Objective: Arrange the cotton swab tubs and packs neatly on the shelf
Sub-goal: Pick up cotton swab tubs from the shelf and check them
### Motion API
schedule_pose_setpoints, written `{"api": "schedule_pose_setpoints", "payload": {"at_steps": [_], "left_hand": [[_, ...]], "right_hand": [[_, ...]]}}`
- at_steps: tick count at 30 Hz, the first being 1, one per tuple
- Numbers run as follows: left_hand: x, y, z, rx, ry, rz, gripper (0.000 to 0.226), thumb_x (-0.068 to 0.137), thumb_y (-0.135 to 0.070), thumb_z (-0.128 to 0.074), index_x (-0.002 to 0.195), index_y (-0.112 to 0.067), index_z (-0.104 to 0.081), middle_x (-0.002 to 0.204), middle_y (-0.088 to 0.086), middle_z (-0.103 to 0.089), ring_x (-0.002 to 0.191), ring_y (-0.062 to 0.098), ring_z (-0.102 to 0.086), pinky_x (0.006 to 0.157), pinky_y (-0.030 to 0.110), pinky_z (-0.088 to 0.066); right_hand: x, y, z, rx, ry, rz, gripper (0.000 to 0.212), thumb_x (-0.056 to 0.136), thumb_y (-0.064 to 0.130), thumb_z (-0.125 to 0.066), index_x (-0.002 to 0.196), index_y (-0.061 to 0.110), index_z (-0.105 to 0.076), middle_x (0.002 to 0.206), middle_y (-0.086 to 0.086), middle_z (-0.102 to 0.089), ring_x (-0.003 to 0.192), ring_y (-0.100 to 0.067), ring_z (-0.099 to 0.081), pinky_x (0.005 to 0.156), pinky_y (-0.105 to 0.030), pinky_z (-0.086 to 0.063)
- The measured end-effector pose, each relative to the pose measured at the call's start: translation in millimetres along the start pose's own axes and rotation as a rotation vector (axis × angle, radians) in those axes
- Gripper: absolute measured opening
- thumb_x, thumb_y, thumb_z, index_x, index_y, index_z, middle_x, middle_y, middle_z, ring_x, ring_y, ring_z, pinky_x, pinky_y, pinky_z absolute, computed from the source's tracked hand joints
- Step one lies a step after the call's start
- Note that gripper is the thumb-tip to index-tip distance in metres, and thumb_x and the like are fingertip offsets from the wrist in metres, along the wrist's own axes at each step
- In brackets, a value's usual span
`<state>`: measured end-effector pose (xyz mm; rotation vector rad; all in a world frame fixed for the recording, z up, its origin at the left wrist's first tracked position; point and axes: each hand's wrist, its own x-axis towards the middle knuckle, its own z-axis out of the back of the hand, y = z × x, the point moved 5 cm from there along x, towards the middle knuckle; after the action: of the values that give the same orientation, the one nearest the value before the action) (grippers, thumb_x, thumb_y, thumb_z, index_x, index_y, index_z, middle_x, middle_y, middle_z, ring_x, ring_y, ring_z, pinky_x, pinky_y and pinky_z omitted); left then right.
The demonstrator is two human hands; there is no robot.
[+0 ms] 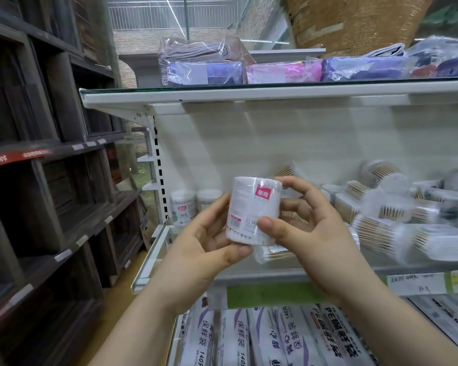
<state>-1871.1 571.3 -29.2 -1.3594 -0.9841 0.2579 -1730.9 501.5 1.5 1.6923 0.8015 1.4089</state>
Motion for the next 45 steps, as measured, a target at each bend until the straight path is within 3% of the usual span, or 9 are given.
{"api": "schedule_pose_setpoints", "payload": {"at_steps": [9,15,21,25,30,34,40,43,45], "left_hand": [[-4.7,4.8,-5.4,-0.088,0.011,-0.004,0.089,0.064,0.004,-0.073,0.142,-0.017,-0.037,0.135,0.007,-0.057,0.121,0.025,-0.057,0.090,0.028,-0.051],[-7.2,7.0,-11.2,-0.108,-0.013,-0.006,0.087,0.062,0.003,-0.073,0.140,-0.017,-0.040,0.132,0.005,-0.060,0.117,0.024,-0.060,0.086,0.027,-0.053],[-10.2,4.3,-15.1,-0.121,-0.028,-0.007,0.096,0.056,-0.012,-0.088,0.140,-0.019,-0.041,0.134,0.006,-0.057,0.121,0.027,-0.057,0.092,0.032,-0.051],[-13.4,-1.3,-19.0,-0.120,-0.036,-0.027,0.096,0.057,-0.016,-0.087,0.140,-0.019,-0.040,0.135,0.006,-0.057,0.120,0.027,-0.057,0.092,0.031,-0.051],[-16.6,-11.0,-21.8,-0.105,-0.029,-0.068,0.091,0.060,-0.014,-0.083,0.140,-0.017,-0.041,0.133,0.006,-0.059,0.119,0.025,-0.058,0.092,0.029,-0.050],[-15.2,-9.8,-19.9,-0.064,-0.041,-0.078,0.091,0.061,-0.017,-0.084,0.141,-0.018,-0.040,0.135,0.005,-0.057,0.121,0.027,-0.056,0.096,0.034,-0.049],[-13.6,2.6,-4.3,-0.020,-0.084,-0.035,0.087,0.063,-0.002,-0.078,0.140,-0.021,-0.041,0.133,0.001,-0.059,0.117,0.024,-0.060,0.086,0.027,-0.052],[-13.9,15.0,4.2,0.081,-0.109,0.030,0.090,0.059,-0.010,-0.081,0.137,-0.029,-0.041,0.131,-0.004,-0.059,0.116,0.020,-0.061,0.087,0.030,-0.053],[-15.3,24.0,9.5,0.203,-0.142,0.092,0.088,0.055,-0.023,-0.084,0.131,-0.038,-0.043,0.127,-0.009,-0.062,0.114,0.013,-0.062,0.091,0.035,-0.052]], "right_hand": [[-5.0,10.4,-4.9,-0.134,-0.008,0.084,0.059,0.051,0.029,-0.078,0.106,0.039,-0.059,0.096,0.002,-0.069,0.085,-0.013,-0.072,0.075,-0.030,-0.059],[-7.1,11.9,-5.3,-0.167,-0.017,0.094,0.061,0.051,0.028,-0.078,0.107,0.040,-0.059,0.092,0.009,-0.067,0.080,-0.009,-0.071,0.070,-0.023,-0.058],[-9.4,15.3,-6.4,-0.172,-0.015,0.113,0.060,0.050,0.029,-0.077,0.106,0.043,-0.059,0.092,0.014,-0.066,0.080,-0.007,-0.070,0.067,-0.018,-0.055],[-11.8,19.9,-8.2,-0.153,-0.008,0.141,0.064,0.050,0.029,-0.077,0.109,0.042,-0.059,0.090,0.018,-0.066,0.081,-0.008,-0.070,0.068,-0.020,-0.056],[-13.2,26.3,-10.0,-0.142,-0.002,0.183,0.064,0.056,0.026,-0.087,0.111,0.046,-0.061,0.093,0.016,-0.066,0.083,-0.009,-0.070,0.068,-0.018,-0.055],[-12.5,26.3,-9.3,-0.134,0.012,0.170,0.064,0.051,0.032,-0.076,0.111,0.043,-0.060,0.095,0.013,-0.066,0.085,-0.010,-0.070,0.069,-0.019,-0.055],[-1.1,7.9,-1.9,-0.168,0.031,0.062,0.048,0.062,0.025,-0.074,0.108,0.030,-0.060,0.097,0.004,-0.070,0.084,-0.012,-0.071,0.074,-0.024,-0.058],[9.8,-2.8,5.4,-0.183,0.048,-0.014,0.028,0.076,0.012,-0.071,0.102,0.018,-0.063,0.097,-0.002,-0.072,0.084,-0.011,-0.071,0.074,-0.021,-0.057],[12.6,-14.0,8.7,-0.309,0.063,-0.051,0.025,0.074,0.015,-0.075,0.095,0.023,-0.065,0.095,0.002,-0.071,0.083,-0.007,-0.070,0.074,-0.022,-0.057]]}}
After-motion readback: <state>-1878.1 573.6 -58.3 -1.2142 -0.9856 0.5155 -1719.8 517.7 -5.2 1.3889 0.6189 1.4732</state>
